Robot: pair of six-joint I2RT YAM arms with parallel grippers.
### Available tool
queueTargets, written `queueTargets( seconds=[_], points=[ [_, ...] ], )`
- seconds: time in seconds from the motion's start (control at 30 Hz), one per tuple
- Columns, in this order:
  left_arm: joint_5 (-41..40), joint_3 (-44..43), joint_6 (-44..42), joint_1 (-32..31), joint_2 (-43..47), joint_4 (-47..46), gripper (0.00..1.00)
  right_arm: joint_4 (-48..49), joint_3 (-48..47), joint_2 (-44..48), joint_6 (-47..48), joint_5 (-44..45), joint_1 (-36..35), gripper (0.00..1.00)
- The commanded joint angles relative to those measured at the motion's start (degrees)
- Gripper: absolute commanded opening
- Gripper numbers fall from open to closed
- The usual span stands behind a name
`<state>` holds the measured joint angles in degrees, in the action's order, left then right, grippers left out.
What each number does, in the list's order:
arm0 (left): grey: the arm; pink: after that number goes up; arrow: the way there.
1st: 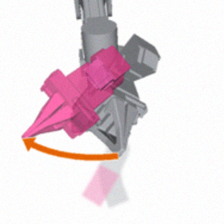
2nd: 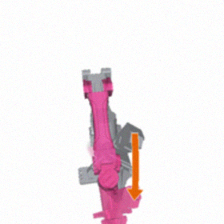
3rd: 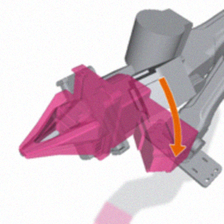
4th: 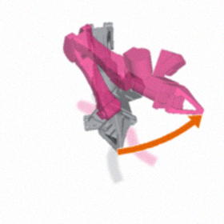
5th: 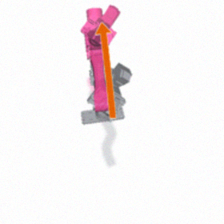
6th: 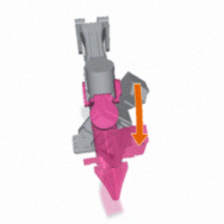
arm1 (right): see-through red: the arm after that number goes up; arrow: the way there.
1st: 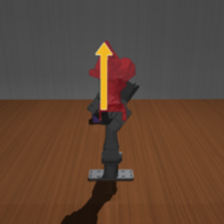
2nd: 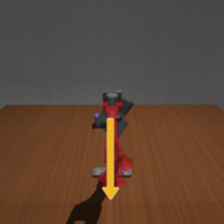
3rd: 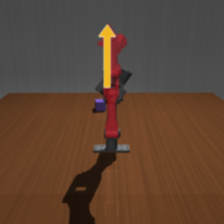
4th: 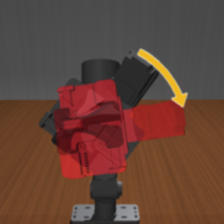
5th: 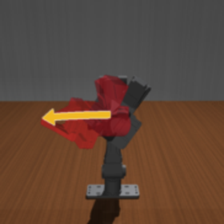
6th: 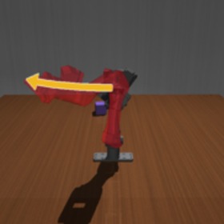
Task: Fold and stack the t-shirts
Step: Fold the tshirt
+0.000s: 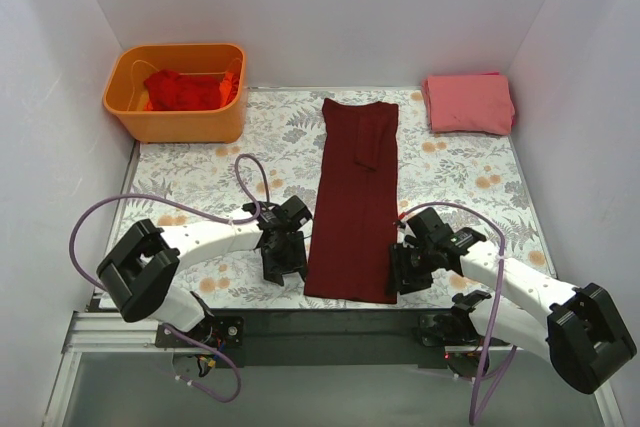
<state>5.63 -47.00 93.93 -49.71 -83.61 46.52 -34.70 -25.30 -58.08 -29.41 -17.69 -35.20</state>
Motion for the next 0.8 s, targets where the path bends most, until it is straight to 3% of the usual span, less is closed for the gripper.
queueTargets(
  seconds=[0.0, 0.13, 0.27, 0.37, 0.67, 0.77],
  points=[
    [1.49, -2.21, 0.64, -0.65, -0.67, 0.06, 0.51, 2.7, 1.57, -0.27, -0.04, -2.87, 0.66, 0.53],
    [3.07, -2.31, 0.64, -1.53, -2.17, -0.82, 0.51, 2.62, 2.71, -0.01, -0.12, -2.96, 1.45, 0.41],
    [4.3, -1.95, 0.82, -1.88, -3.13, -1.61, 0.51, 2.62, 3.59, -0.01, 0.05, -3.4, 1.89, 0.18],
    [4.48, -1.95, 0.73, -1.97, -3.48, -1.87, 0.52, 2.62, 3.42, -0.62, 0.4, -3.58, 1.98, 0.06],
    [6.41, -3.01, 0.38, -2.05, -6.29, -3.28, 0.51, 2.88, 3.33, -1.42, 1.46, -3.93, 2.06, 0.02],
    [7.29, -3.01, 0.11, -2.14, -9.02, -3.37, 0.47, 2.88, 3.15, -1.59, 1.63, -4.1, 1.98, 0.01]
  ],
)
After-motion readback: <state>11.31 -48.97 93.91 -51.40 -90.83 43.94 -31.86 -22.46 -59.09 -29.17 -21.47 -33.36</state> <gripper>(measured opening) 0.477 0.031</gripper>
